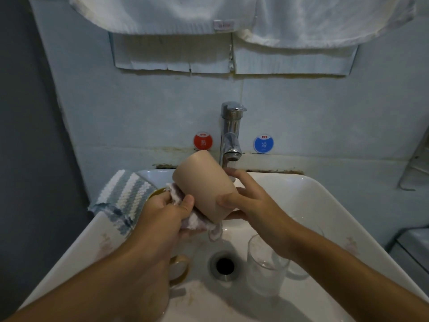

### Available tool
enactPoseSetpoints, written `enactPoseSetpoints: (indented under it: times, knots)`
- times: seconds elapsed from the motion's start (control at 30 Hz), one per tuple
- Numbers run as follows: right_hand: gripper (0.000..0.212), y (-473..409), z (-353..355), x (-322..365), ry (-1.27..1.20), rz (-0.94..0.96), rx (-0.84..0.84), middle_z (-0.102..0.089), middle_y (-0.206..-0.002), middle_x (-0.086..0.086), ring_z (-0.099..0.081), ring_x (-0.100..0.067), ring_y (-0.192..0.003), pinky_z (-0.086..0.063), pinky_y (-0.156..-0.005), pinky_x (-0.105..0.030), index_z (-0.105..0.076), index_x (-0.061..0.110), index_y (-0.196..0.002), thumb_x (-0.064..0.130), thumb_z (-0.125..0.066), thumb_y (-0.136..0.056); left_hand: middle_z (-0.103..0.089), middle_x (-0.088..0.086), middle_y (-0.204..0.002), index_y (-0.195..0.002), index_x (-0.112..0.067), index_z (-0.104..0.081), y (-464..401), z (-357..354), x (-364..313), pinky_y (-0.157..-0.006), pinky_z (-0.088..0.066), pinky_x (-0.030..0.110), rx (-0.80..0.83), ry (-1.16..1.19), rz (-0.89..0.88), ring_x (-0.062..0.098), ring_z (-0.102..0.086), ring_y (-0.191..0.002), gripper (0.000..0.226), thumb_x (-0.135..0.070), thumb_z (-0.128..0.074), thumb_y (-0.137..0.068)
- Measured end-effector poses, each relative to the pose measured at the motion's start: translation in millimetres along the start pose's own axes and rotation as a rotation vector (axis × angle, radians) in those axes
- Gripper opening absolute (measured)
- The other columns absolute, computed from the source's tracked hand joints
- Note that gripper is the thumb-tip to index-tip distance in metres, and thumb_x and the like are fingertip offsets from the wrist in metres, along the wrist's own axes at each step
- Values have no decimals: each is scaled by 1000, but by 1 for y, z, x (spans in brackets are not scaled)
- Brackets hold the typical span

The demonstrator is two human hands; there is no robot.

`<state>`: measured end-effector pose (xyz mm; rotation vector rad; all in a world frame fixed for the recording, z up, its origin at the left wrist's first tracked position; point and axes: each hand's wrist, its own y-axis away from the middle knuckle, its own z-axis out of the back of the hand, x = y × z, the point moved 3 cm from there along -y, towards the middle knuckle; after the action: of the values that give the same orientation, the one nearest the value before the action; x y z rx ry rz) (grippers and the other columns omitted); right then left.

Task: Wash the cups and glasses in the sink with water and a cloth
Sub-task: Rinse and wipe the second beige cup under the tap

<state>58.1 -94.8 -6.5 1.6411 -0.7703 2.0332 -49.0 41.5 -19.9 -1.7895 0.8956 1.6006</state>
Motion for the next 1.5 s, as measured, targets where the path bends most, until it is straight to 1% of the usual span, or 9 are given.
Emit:
enactPoseSetpoints:
  times: [0.3,0.5,0.6,0.73,0.87,0.97,1.23,1.33,1.5]
  knots:
    - [72,3,3,0,127,32,-83,-55,-125,13,-61,-8,-107,-58,-86,-29,-44,41,-132,36,-84,-73,-73,22,-97,-119,-1,-61,4,-2,-3,-54,-57,30,127,80,65,33,-73,-83,31,-4,-46,-92]
    - [73,5,2,4,213,108,-109,-52,-121,22,-60,-8,-105,-59,-81,-27,-44,45,-122,30,-89,-68,-71,29,-97,-114,5,-62,8,-8,-6,-84,-56,46,206,45,76,36,-73,-88,35,-23,-56,-94]
    - [69,5,3,4,174,102,-91,-51,-117,21,-61,-10,-101,-58,-74,-21,-43,49,-115,27,-89,-68,-75,19,-93,-118,-6,-62,5,-7,-7,-89,-54,54,132,-19,33,34,-73,-88,39,-34,-65,-90]
    - [71,3,1,2,207,97,-75,-52,-115,18,-63,-13,-99,-60,-74,-23,-39,51,-114,27,-88,-70,-76,6,-98,-117,-17,-64,7,-7,-11,-84,-58,45,97,-21,-30,25,-74,-88,35,-39,-65,-89]
    - [81,3,1,3,288,106,-91,-50,-123,11,-61,-13,-102,-61,-80,-29,-33,43,-129,28,-87,-71,-76,-2,-101,-117,-24,-65,7,-7,-12,-89,-56,44,60,13,-35,19,-73,-93,39,-49,-63,-87]
    - [92,2,4,3,364,81,-124,-45,-128,10,-55,-7,-103,-57,-75,-21,-29,36,-140,31,-87,-70,-75,-12,-74,-99,-25,-66,7,-9,-15,-59,-57,24,-1,73,-47,5,-72,-69,23,-45,-55,-93]
    - [95,4,3,4,432,146,-142,-36,-131,12,-52,-9,-109,-58,-79,-25,-28,38,-135,39,-90,-64,-70,8,-105,-107,-15,-63,16,2,-26,-76,-55,33,4,-21,-141,16,-68,-84,31,-42,-49,-99]
    - [90,7,4,8,407,180,-133,-36,-131,12,-52,-10,-111,-59,-82,-29,-28,39,-133,32,-90,-67,-72,7,-99,-102,-20,-62,14,14,-23,-69,-51,27,-123,-30,-85,8,-68,-72,19,-34,-49,-101]
    - [88,8,4,11,390,194,-137,-39,-130,9,-55,-10,-107,-58,-81,-30,-31,38,-133,31,-89,-66,-71,1,-108,-109,-18,-66,26,60,-44,-59,-48,15,-289,-268,-250,8,-66,-82,22,-29,-50,-101]
